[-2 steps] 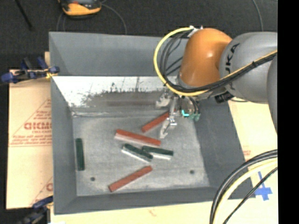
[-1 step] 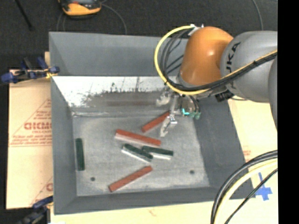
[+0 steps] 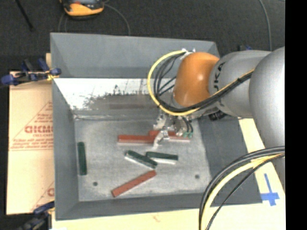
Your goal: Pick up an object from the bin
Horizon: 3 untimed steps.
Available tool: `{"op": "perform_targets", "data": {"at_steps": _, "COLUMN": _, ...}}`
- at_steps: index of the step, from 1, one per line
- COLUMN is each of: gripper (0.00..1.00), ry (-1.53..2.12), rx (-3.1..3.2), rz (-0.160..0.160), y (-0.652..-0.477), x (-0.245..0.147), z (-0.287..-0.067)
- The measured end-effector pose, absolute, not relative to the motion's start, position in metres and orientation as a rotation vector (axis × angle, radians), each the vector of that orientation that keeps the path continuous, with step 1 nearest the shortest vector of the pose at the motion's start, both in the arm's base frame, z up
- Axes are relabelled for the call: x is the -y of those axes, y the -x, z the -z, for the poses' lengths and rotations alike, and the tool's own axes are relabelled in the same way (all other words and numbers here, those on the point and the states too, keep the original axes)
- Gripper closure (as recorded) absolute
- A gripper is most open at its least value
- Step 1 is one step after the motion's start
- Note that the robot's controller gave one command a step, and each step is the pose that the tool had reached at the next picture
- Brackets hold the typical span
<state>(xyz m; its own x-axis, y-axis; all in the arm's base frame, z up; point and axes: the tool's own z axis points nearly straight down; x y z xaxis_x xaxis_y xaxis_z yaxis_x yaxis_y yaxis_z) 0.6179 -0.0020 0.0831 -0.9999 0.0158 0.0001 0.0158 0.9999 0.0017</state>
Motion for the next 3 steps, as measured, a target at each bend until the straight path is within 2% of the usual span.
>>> {"op": "perform_targets", "data": {"at_steps": 1, "gripper": 1.00, "ry": 0.025, "rx": 3.142, "rz": 0.003, "y": -0.618, "x": 0.002, "z": -0.083}}
{"op": "perform_targets", "data": {"at_steps": 2, "gripper": 1.00, "ry": -0.028, "rx": 3.146, "rz": -0.002, "y": -0.610, "x": -0.011, "z": -0.219}}
{"op": "perform_targets", "data": {"at_steps": 3, "gripper": 1.00, "ry": -0.028, "rx": 3.145, "rz": -0.002, "y": -0.610, "x": -0.011, "z": -0.219}}
